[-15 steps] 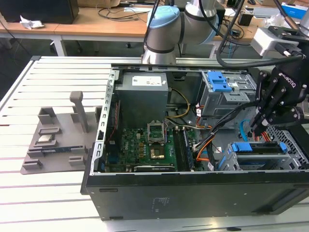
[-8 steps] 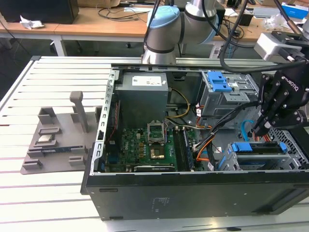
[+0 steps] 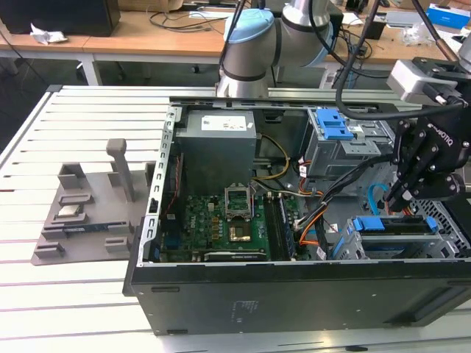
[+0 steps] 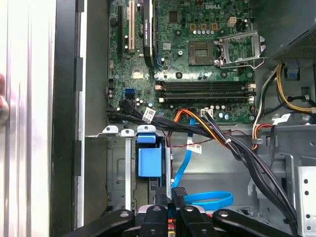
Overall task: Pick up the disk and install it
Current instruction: 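Insert the second disk wire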
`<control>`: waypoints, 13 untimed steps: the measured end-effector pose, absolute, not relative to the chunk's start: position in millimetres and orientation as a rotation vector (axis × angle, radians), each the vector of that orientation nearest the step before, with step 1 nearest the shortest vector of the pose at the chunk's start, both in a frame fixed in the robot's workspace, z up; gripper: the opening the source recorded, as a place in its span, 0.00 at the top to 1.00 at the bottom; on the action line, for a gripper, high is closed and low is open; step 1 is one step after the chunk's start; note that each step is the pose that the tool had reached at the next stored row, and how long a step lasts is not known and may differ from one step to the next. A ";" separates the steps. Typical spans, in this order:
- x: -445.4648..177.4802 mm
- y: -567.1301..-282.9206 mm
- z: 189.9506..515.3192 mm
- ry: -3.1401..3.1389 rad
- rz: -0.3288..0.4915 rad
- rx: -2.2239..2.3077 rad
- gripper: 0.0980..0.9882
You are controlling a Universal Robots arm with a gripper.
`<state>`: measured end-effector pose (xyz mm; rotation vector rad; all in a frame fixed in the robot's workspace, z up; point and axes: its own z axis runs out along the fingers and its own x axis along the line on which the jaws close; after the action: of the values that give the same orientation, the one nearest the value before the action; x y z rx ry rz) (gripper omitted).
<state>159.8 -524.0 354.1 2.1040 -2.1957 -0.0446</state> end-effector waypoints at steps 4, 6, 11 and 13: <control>160.0 -525.4 351.2 -2.196 -0.045 2.104 0.93; 160.6 -527.2 348.2 -2.196 -0.045 2.104 0.93; 163.5 -533.9 339.5 -2.195 -0.043 2.104 0.93; 163.5 -534.0 339.5 -2.194 -0.043 2.104 0.92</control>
<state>163.5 -534.0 339.5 2.1037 -2.1944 -0.0426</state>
